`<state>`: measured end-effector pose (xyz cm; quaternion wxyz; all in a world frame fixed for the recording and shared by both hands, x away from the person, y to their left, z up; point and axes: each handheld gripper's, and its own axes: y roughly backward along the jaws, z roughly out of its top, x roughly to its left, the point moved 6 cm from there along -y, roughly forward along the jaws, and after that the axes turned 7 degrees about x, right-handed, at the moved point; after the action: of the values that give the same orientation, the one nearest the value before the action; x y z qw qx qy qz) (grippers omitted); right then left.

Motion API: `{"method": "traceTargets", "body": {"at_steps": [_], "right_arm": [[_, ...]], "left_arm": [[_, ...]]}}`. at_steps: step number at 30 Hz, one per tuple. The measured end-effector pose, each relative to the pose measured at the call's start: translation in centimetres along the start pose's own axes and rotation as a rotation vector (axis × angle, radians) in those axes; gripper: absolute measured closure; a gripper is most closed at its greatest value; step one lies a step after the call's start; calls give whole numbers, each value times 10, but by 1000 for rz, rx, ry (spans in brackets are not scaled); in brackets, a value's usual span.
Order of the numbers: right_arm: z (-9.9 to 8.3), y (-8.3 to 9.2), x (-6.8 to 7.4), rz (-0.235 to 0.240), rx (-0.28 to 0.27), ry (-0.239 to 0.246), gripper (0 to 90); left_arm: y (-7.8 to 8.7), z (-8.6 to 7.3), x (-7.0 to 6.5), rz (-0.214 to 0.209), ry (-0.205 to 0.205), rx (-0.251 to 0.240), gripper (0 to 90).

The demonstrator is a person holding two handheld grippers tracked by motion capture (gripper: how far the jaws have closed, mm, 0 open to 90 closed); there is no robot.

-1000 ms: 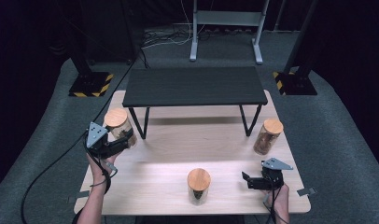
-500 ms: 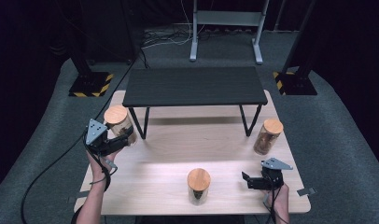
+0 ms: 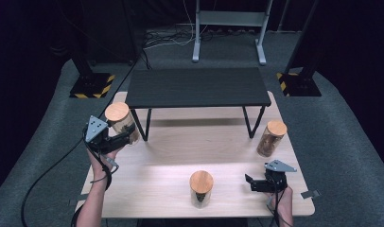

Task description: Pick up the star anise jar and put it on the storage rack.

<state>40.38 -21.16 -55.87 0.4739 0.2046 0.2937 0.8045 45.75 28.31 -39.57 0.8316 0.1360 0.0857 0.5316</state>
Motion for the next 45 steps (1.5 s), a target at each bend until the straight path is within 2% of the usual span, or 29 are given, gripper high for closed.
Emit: {"method": "traceTargets", "body": {"at_steps": [45], "right_arm": [[0, 0, 0, -2, 5, 4, 4]], "left_arm": [[-2, 37, -6, -39, -27, -3, 245]]}}
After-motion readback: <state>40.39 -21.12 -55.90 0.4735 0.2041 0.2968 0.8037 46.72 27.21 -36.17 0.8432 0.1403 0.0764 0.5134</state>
